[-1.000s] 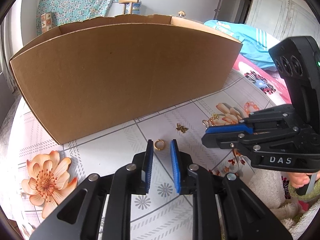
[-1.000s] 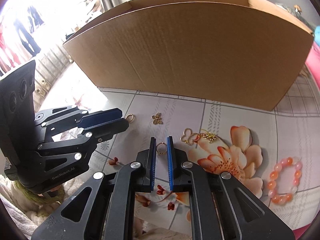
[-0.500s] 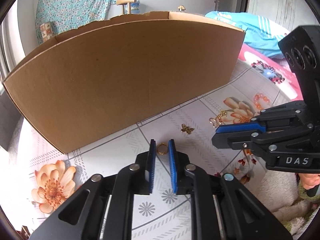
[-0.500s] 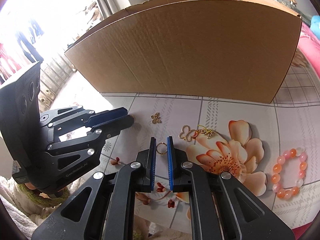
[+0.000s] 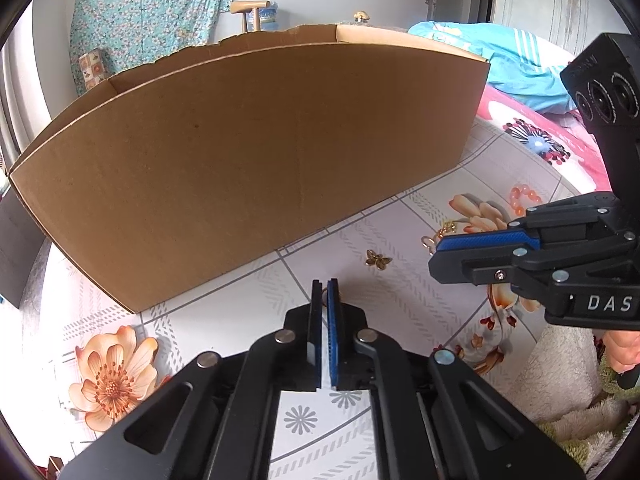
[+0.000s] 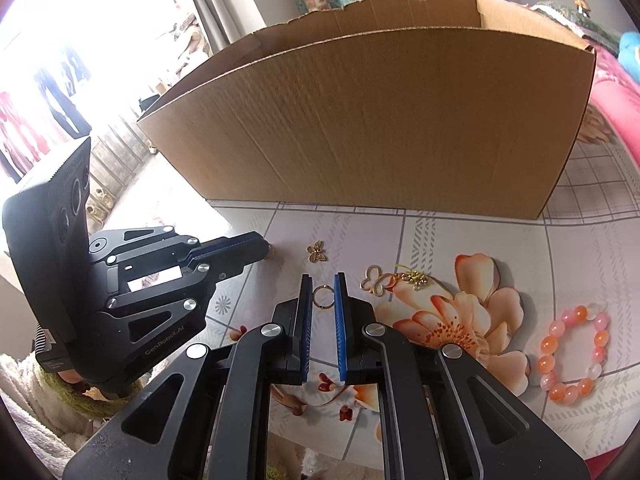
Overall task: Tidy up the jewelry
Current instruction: 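Hold the gold ring in the right tool and lift it off the sheet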
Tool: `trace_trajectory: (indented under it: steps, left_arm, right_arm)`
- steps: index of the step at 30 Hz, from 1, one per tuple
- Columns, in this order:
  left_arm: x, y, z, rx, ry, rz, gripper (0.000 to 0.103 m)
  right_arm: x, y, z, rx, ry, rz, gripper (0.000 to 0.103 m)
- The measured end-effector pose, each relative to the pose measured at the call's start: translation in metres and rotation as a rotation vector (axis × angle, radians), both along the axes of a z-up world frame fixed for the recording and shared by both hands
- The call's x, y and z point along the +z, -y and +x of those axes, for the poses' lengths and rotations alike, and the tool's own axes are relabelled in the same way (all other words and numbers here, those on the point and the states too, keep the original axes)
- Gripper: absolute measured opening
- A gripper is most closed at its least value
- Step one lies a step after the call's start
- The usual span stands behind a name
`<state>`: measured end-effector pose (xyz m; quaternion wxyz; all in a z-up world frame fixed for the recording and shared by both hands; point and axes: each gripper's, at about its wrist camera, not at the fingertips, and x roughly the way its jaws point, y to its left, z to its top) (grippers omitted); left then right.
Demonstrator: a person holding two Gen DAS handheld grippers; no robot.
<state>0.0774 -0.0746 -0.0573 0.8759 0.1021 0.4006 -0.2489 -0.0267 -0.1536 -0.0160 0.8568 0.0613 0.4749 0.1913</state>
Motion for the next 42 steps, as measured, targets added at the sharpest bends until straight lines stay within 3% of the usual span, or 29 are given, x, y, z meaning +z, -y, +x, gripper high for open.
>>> trace_trajectory:
  steps: [8,12,18,20,21,25,30,33,42]
  left_arm:
    - [0.005,-0.012,-0.004,-0.02,-0.03,-0.058,0.003]
    - [0.004,-0.014,-0.005,-0.016,-0.046,-0.041,0.031]
    - [0.004,-0.006,-0.001,-0.041,-0.023,0.0,0.033]
    - [0.003,-0.002,0.002,-0.053,-0.022,0.021,0.031]
    - [0.002,0.0,0.004,-0.061,-0.019,0.04,0.023]
    - [0.003,0.009,0.004,-0.126,-0.013,0.1,0.014]
    - [0.004,0.017,0.003,-0.158,-0.004,0.157,0.009]
    - [0.004,0.018,0.002,-0.155,0.004,0.166,0.004]
    - [0.007,0.019,-0.002,-0.146,0.019,0.151,0.001]
  right_arm:
    - [0.007,0.0,-0.011,-0.005,0.006,-0.014,0.009]
    - [-0.001,-0.001,-0.016,-0.003,-0.001,-0.009,0.009]
    - [-0.006,0.003,-0.022,-0.01,-0.003,0.013,0.009]
    - [-0.005,0.005,-0.023,-0.012,-0.002,0.024,0.009]
    - [-0.005,0.005,-0.023,-0.012,-0.002,0.031,0.009]
    - [-0.005,0.01,-0.019,-0.007,-0.003,0.052,0.009]
    - [-0.01,0.015,-0.016,-0.015,-0.001,0.072,0.009]
    - [-0.014,0.017,-0.015,-0.023,-0.005,0.084,0.009]
    - [-0.007,0.028,-0.017,-0.032,0.024,0.09,0.009]
